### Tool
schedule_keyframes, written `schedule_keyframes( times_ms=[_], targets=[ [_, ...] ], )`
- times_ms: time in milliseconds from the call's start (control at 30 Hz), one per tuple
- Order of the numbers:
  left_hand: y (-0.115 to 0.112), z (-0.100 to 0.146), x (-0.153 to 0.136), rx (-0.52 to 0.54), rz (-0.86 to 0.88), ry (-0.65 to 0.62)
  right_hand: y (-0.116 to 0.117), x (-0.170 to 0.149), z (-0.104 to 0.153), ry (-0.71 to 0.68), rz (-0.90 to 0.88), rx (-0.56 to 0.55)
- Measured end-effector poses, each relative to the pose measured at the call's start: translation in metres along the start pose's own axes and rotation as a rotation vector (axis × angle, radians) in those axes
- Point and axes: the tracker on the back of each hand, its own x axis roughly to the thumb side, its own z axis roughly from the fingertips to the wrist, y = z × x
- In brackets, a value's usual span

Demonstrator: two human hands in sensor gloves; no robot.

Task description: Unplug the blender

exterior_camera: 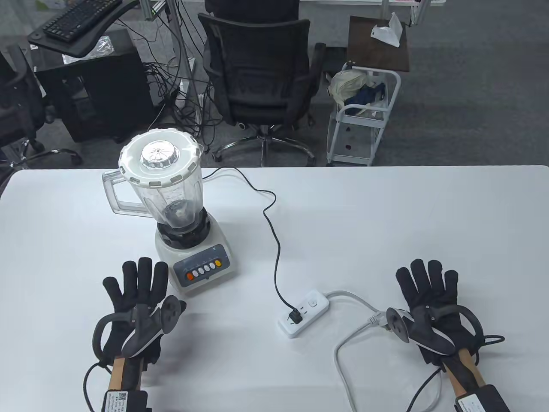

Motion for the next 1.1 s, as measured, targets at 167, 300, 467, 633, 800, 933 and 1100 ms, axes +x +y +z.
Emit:
schedule_keyframes(
  times_ms=[167, 300, 467, 633, 800, 933, 1100],
  targets=[
    [0.001, 0.000, 0.000, 0.005, 0.002, 0.001, 0.000, 0.001, 0.000, -0.010, -0.005, 0.000],
    [0.005, 0.000, 0.003, 0.021, 0.028, -0.013, -0.001, 0.004, -0.001, -0.032, -0.030, 0.000],
    [0.013, 0.002, 0.013, 0.044, 0.068, -0.064, -0.006, 0.021, -0.004, -0.120, -0.093, 0.017],
    [0.039, 0.010, 0.029, 0.118, 0.178, -0.152, -0.028, 0.063, -0.011, -0.309, -0.110, 0.045],
    [0.069, 0.017, 0.068, 0.148, 0.292, -0.318, -0.056, 0.113, -0.031, -0.449, -0.070, 0.021],
    [0.083, 0.021, 0.108, 0.120, 0.246, -0.444, -0.059, 0.142, -0.049, -0.491, -0.069, 0.075],
    [0.088, 0.023, 0.157, 0.075, 0.156, -0.581, -0.051, 0.155, -0.061, -0.497, -0.169, 0.141]
  ],
)
